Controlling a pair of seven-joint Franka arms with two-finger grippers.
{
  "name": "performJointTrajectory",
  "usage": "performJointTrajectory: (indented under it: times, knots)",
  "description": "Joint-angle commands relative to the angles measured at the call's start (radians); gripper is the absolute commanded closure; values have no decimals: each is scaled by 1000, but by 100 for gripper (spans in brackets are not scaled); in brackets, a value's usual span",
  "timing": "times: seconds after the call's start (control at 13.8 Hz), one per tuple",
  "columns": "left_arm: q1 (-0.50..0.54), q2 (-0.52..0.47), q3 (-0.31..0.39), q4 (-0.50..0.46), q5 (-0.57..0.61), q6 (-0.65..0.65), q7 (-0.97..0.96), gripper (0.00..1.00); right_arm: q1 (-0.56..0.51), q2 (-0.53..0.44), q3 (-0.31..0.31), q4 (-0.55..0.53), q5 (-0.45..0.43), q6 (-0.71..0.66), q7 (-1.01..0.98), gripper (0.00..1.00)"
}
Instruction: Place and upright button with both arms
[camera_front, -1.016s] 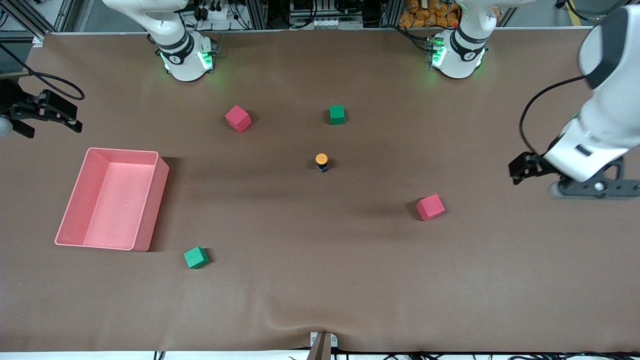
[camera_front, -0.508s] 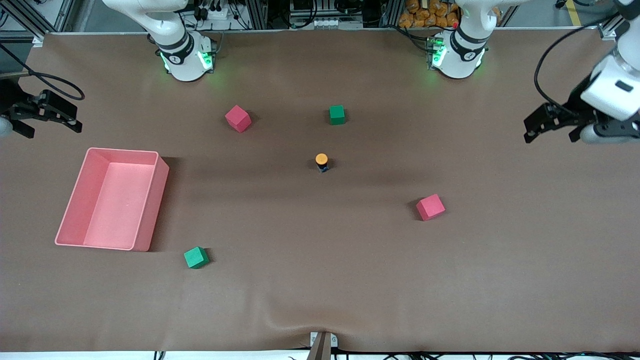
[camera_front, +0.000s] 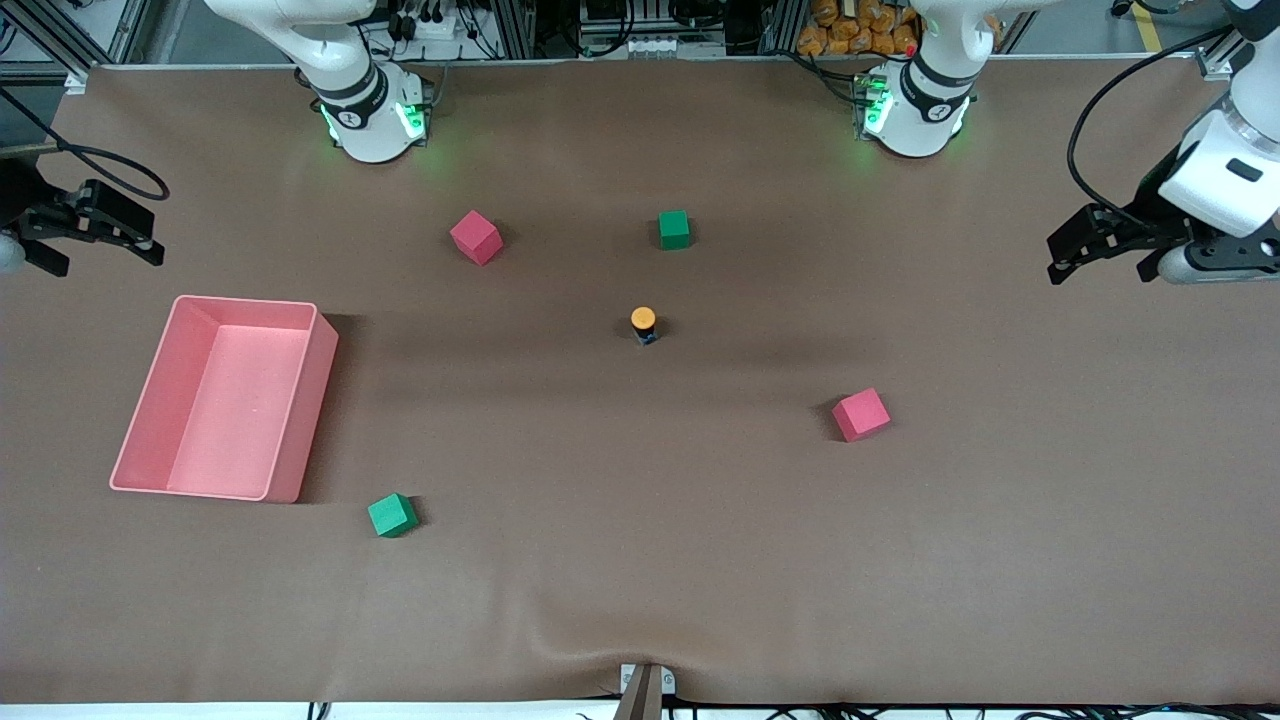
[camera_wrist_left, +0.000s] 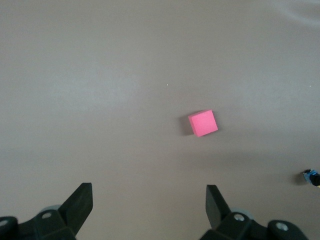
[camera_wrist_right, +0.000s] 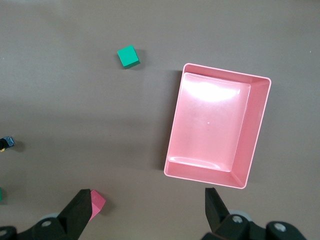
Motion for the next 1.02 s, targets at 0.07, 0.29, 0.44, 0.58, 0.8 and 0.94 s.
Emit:
performJointTrajectory:
  times: [0.07,0.29,0.44,0.58,0.8,0.94]
  knots:
    - [17,76,-7,102,-5,-52,27,0,-3,2,0,8,16,-2,-5,0]
    - [-3,88,10,102,-3,-52,32,0,0,0,0,10,16,0,-5,0]
    - [-82,90,89,103,-3,-53,35,0,-4,2,0,8,16,-2,-7,0]
    - [-125,90,137,103,-6,-53,38,0,-6,2,0,8,16,0,-7,0]
    - [-129,90,143,103,-8,-55,64,0,-4,2,0,8,16,1,-5,0]
    - [-119,87,139,106,-3,-55,70,0,-6,2,0,8,16,1,-5,0]
